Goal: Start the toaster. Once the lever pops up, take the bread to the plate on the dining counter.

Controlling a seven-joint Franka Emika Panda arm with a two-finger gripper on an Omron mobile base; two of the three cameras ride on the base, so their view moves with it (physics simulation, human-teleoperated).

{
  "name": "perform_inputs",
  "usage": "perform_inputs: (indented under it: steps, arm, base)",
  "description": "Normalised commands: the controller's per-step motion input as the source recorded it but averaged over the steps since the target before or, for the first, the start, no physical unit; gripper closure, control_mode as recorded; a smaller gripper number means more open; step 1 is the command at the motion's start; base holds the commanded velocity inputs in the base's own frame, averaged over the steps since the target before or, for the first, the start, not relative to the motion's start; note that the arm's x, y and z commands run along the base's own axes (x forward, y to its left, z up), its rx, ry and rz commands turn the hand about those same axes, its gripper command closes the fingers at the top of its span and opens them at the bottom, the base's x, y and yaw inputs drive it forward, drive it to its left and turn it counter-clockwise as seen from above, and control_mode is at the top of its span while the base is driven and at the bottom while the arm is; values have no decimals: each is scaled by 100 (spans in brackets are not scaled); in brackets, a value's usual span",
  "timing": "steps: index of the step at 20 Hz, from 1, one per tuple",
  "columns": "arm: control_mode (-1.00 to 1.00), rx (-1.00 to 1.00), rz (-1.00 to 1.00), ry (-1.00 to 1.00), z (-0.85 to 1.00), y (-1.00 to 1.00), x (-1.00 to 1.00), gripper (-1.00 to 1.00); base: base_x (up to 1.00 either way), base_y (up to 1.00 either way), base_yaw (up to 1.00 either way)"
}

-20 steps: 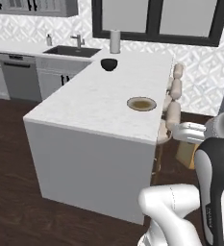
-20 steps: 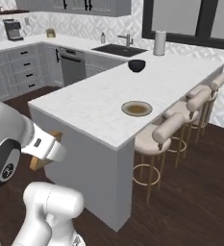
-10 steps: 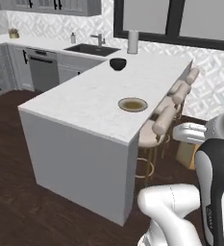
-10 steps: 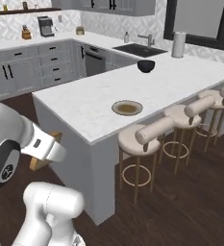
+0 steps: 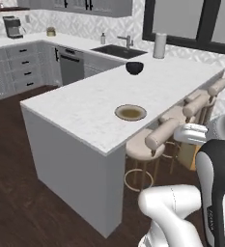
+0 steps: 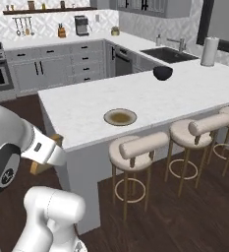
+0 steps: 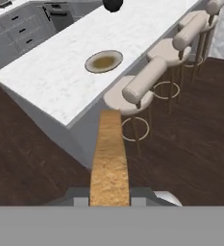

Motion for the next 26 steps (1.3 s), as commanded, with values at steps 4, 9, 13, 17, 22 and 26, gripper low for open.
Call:
perform_inputs:
  steps: [4, 9, 13, 17, 22, 26]
  arm:
    - [100, 0, 0, 0, 0, 0, 0, 100]
    - [100, 0, 0, 0, 0, 0, 0, 100]
    - [100, 0, 0, 0, 0, 0, 0, 100]
    - [100, 0, 0, 0, 0, 0, 0, 100]
    - [100, 0, 0, 0, 0, 0, 0, 100]
    - [100, 0, 0, 0, 0, 0, 0, 100]
  base:
    - [26, -99, 43]
    - [31, -85, 44]
    - [29, -79, 44]
    - [21, -77, 44]
    - [30, -61, 40]
    - [67, -28, 27]
